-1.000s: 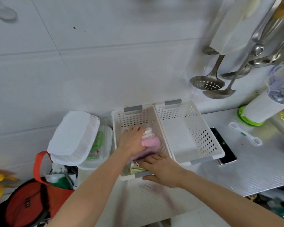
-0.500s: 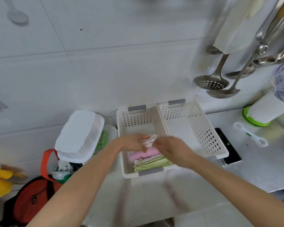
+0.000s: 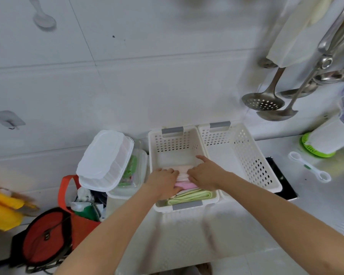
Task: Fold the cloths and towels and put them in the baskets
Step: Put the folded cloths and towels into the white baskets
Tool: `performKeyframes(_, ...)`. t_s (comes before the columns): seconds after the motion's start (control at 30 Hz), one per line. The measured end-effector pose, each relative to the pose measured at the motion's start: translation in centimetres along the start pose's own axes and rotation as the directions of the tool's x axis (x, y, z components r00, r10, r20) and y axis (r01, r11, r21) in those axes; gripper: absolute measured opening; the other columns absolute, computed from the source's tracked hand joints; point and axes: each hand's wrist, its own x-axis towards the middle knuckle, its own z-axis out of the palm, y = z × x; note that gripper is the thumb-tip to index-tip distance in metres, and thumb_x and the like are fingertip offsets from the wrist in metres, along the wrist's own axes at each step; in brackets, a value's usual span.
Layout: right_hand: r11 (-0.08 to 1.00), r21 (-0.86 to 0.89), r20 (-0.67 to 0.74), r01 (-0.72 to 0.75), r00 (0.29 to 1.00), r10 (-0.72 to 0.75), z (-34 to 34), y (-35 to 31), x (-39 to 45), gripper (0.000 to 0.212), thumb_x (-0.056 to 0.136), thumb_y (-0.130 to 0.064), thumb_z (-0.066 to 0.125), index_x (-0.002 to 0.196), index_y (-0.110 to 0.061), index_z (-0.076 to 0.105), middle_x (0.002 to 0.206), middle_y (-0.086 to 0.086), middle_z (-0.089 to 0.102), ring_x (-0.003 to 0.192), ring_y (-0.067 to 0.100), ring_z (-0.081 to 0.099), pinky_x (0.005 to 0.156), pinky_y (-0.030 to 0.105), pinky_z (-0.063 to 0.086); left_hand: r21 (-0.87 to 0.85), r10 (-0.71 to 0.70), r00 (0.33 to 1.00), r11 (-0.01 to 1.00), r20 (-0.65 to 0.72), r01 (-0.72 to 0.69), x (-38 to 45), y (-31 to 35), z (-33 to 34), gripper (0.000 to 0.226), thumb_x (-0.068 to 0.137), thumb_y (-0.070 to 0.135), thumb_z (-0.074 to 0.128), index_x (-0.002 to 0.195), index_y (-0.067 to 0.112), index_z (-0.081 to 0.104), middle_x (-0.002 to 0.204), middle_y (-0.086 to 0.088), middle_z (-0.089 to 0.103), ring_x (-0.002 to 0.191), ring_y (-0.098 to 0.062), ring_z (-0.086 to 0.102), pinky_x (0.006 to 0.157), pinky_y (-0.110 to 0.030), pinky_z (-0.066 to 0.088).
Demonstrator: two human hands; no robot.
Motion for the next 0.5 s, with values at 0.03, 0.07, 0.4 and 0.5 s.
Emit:
performKeyframes(0.03,1.000,-0.004,0.000,0.000,1.000,0.000,0.0,-0.2,-0.1,0.038,0.103,-0.029,0.021,0.102,-0.013,0.056,0.091,0.002,0.066,0.094,0.021,0.062,0.119,0.040,0.002,-0.024,-0.009,1.000,1.000,0.018,0.009,0.1,0.1,-0.1,0.057,0.095,0.050,0.041,0.136,0.012,0.040,0.132,-0.009,0.050,0.119,-0.027,0.050,0.099,-0.039,0.040)
performKeyframes(0.07,1.000,0.007,-0.002,-0.004,1.000,0.004,-0.2,-0.3,0.0,0.038,0.103,-0.029,0.021,0.105,-0.013,0.056,0.096,0.003,0.066,0.098,0.021,0.061,0.119,0.039,0.003,-0.061,-0.014,0.999,0.998,0.038,0.016,0.3,0.1,-0.5,0.055,0.094,0.050,0.043,0.134,0.012,0.041,0.130,-0.009,0.050,0.117,-0.027,0.050,0.096,-0.039,0.043)
performKeyframes(0.4,0.981,0.164,-0.105,-0.098,0.988,0.117,-1.9,1.6,-0.7,0.029,0.101,-0.029,0.035,0.112,-0.015,0.057,0.110,0.004,0.064,0.110,0.020,0.056,0.118,0.035,0.013,-0.169,-0.013,0.995,0.985,0.099,0.030,1.2,-1.7,-3.6,0.045,0.094,0.043,0.053,0.125,0.010,0.052,0.124,-0.008,0.053,0.110,-0.025,0.054,0.087,-0.030,0.043)
performKeyframes(0.5,0.972,0.211,-0.206,-0.108,0.967,0.152,-2.7,1.4,-0.8,0.030,0.100,-0.027,0.038,0.118,-0.013,0.057,0.115,0.006,0.064,0.110,0.021,0.057,0.116,0.035,0.021,-0.207,-0.029,0.997,0.977,0.068,0.043,1.4,-1.6,-4.6,0.048,0.095,0.039,0.052,0.133,0.011,0.047,0.134,-0.008,0.050,0.119,-0.024,0.050,0.095,-0.030,0.041)
